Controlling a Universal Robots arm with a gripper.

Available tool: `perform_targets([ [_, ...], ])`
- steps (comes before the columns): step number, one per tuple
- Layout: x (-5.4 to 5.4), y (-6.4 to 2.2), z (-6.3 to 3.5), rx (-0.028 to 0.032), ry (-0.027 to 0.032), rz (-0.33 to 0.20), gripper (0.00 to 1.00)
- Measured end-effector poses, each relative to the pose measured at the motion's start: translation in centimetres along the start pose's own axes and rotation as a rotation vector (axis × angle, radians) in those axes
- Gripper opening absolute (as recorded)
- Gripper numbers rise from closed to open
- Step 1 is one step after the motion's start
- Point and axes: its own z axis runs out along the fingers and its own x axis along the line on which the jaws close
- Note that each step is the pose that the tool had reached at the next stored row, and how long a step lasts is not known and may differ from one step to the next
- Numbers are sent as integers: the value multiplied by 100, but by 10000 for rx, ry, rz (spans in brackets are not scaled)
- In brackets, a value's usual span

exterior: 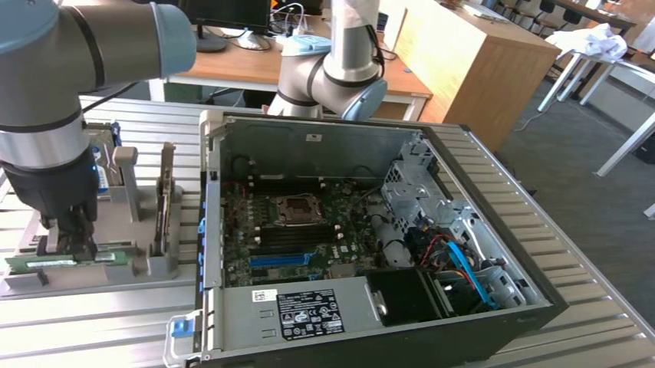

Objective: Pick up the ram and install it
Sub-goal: 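Pick up the ram and move it above insertion slot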

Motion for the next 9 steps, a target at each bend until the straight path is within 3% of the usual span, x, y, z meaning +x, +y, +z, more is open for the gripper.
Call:
perform_targets([
  [9,5,1,-231,-1,1,-3,12],
])
